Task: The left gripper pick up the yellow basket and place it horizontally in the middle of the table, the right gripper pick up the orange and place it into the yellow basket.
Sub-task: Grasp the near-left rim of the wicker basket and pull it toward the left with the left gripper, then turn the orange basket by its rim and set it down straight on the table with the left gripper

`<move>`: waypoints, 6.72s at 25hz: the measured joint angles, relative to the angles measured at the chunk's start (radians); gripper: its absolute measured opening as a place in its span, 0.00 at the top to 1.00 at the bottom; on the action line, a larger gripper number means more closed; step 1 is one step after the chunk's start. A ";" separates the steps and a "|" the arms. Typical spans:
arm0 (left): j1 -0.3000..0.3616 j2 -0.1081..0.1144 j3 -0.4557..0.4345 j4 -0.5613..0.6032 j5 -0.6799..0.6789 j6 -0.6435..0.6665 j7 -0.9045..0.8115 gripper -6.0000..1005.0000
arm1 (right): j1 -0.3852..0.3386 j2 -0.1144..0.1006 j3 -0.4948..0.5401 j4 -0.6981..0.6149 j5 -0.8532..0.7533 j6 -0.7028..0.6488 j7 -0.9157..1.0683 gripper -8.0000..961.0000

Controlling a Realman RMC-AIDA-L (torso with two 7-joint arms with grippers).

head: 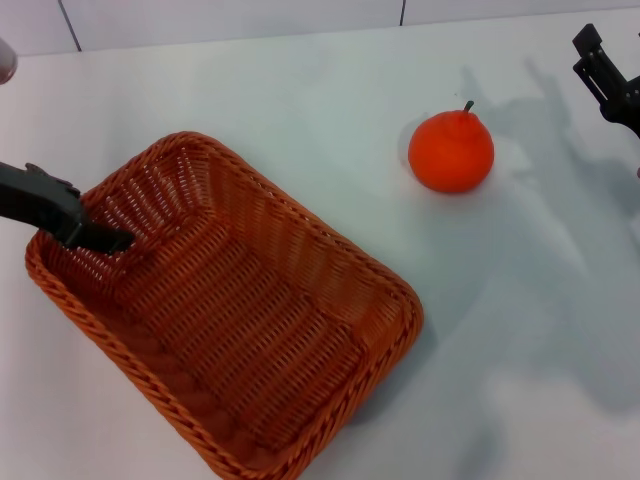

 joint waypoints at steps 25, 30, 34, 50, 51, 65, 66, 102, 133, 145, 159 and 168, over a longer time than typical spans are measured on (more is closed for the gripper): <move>0.003 -0.018 0.020 0.037 0.036 0.005 0.010 0.80 | 0.000 -0.002 -0.002 -0.002 0.000 -0.002 0.013 0.03; -0.006 -0.018 0.010 0.040 0.056 0.018 -0.017 0.81 | -0.001 -0.002 -0.002 -0.002 0.000 -0.003 0.013 0.03; -0.013 -0.013 -0.009 0.044 0.054 0.035 -0.023 0.81 | -0.001 -0.002 -0.002 -0.002 0.000 -0.001 0.014 0.03; -0.100 0.019 -0.174 -0.044 0.054 0.094 -0.196 0.82 | 0.001 -0.002 -0.005 -0.001 0.000 0.002 0.014 0.03; -0.103 0.022 -0.184 -0.052 0.054 0.094 -0.212 0.82 | 0.000 -0.002 -0.005 -0.001 0.000 0.002 0.014 0.03; -0.123 0.063 -0.294 -0.146 0.041 0.083 -0.321 0.83 | 0.001 -0.002 -0.008 0.000 0.000 0.003 0.014 0.03; -0.125 0.076 -0.316 -0.168 0.023 0.087 -0.322 0.83 | 0.001 -0.002 -0.008 0.000 0.000 0.003 0.014 0.03; 0.011 0.112 -0.555 -0.305 -0.200 -0.001 -0.351 0.83 | 0.024 -0.004 -0.008 -0.011 0.000 0.037 0.014 0.03; 0.090 0.000 -0.582 -0.249 -0.237 -0.177 -0.362 0.83 | 0.026 -0.005 -0.006 -0.010 0.000 0.046 0.012 0.03; 0.104 -0.019 -0.580 -0.224 -0.250 -0.205 -0.361 0.82 | 0.026 -0.005 -0.006 -0.010 0.000 0.046 0.012 0.03; 0.110 -0.026 -0.570 -0.200 -0.252 -0.195 -0.361 0.78 | 0.026 -0.005 -0.008 -0.010 0.000 0.046 0.012 0.03; 0.117 -0.042 -0.563 -0.177 -0.288 -0.189 -0.348 0.66 | 0.026 -0.005 -0.008 -0.009 0.000 0.048 0.012 0.03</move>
